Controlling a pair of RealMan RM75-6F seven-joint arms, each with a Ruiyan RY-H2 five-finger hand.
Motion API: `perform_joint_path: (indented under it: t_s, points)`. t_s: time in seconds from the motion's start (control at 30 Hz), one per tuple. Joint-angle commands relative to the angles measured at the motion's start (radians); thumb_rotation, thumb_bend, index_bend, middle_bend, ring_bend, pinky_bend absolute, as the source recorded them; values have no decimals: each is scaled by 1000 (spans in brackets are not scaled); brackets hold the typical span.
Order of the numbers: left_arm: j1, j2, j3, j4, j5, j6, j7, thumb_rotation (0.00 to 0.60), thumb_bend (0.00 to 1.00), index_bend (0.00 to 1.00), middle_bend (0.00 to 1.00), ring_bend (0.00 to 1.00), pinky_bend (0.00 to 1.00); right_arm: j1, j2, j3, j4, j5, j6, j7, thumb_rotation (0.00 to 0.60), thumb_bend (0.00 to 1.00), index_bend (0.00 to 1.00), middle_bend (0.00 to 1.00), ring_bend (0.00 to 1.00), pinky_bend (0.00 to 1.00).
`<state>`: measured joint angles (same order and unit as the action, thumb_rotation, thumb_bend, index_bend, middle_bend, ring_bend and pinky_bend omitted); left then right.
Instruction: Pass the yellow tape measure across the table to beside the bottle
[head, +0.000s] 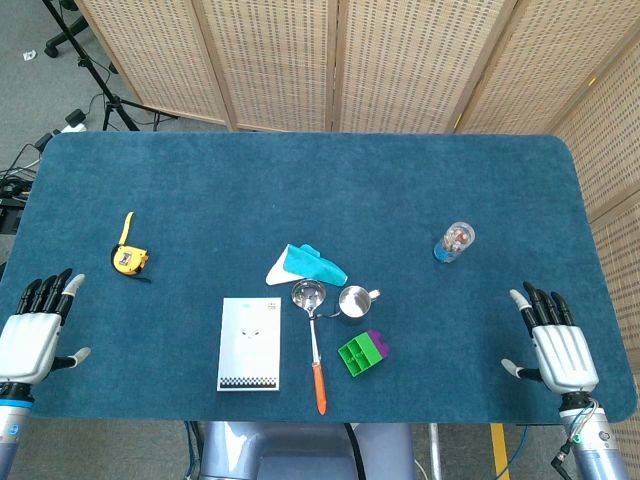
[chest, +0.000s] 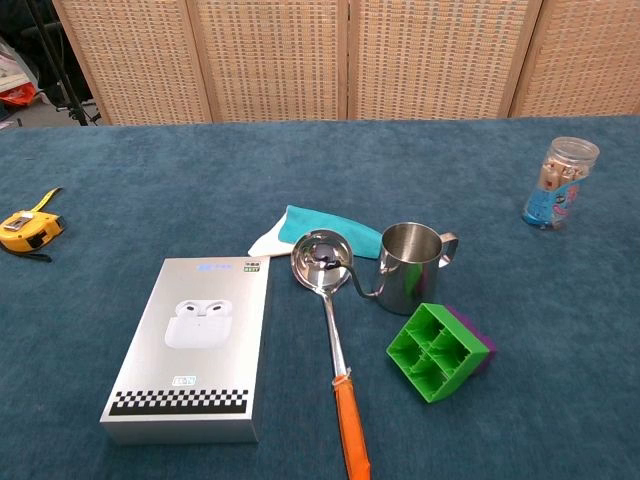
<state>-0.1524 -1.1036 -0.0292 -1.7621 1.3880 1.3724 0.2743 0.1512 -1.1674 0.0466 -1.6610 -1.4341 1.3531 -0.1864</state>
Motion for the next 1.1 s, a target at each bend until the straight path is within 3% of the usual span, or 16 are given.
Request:
perform_joint_path:
  t_s: [0.03, 0.47, 1.1]
  points:
    - [0, -1, 1, 0, 1, 0, 3, 600, 101, 0, 0, 0, 0, 0, 0, 0, 3, -5, 2, 3, 600, 53, 17, 0, 0, 0]
    - [4, 4, 1, 4, 7, 7, -18, 600, 101, 0, 0, 0, 0, -8, -17, 7, 31, -40, 49, 43, 600, 52, 14, 0, 0, 0]
    - [-14, 9, -4, -14, -19, -29, -9, 600, 110, 0, 0, 0, 0, -7, -9, 7, 22, -15, 27, 31, 600, 53, 14, 0, 0, 0]
